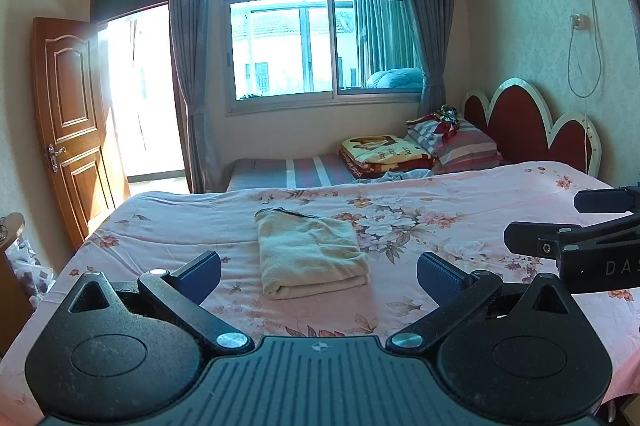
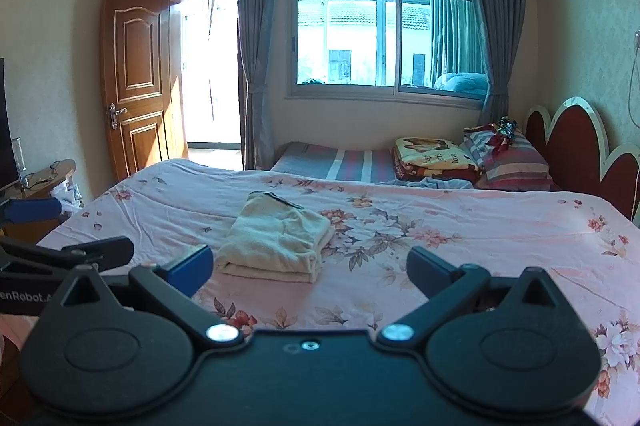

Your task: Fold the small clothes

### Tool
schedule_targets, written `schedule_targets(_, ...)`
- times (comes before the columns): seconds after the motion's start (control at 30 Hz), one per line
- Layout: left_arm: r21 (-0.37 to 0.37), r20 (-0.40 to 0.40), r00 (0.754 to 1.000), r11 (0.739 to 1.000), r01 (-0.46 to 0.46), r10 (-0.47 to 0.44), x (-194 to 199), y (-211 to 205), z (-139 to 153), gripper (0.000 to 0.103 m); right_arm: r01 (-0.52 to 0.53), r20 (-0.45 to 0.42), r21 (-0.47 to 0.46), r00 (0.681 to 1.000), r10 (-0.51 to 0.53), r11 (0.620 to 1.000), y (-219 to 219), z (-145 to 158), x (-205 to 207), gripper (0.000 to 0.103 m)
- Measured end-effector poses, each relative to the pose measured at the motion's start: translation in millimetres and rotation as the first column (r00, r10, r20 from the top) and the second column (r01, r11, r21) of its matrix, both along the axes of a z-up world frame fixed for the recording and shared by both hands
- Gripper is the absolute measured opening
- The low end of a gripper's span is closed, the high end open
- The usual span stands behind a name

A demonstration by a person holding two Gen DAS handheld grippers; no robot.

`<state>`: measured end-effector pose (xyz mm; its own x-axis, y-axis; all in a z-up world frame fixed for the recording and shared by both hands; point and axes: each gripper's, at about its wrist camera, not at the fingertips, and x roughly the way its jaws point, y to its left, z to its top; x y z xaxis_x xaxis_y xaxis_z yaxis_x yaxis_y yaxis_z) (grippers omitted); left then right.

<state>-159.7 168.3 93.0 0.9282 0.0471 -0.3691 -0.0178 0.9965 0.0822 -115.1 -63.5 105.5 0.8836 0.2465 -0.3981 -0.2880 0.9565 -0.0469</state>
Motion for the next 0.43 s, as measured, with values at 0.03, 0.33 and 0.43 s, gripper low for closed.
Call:
schedule_targets(0.03,-0.001,0.000,1.000,1.000,-0.001,0.001,0.2,0.4,-0.5,0.103,-0.001,-0.001,0.000,1.000,0.001,1.000,0.2,-0.2,0.3,0.102)
schedule_targets(0.33,0.002,0.042,0.999,1.000,0.017,-0.017,-1.0,1.5,0.3,0.103,0.005,-0.008,-0.002,1.000,-0.005,1.000,-0.3,-3.6,4.1,0.102)
schedule_targets(0.43,-0.031,0.017,0.999,0.999,0.032,-0.031,1.5,4.1,-1.3,0.103,0.003,-0.010,-0.001,1.000,-0.003,1.000,0.0,-4.5,4.7,0.102)
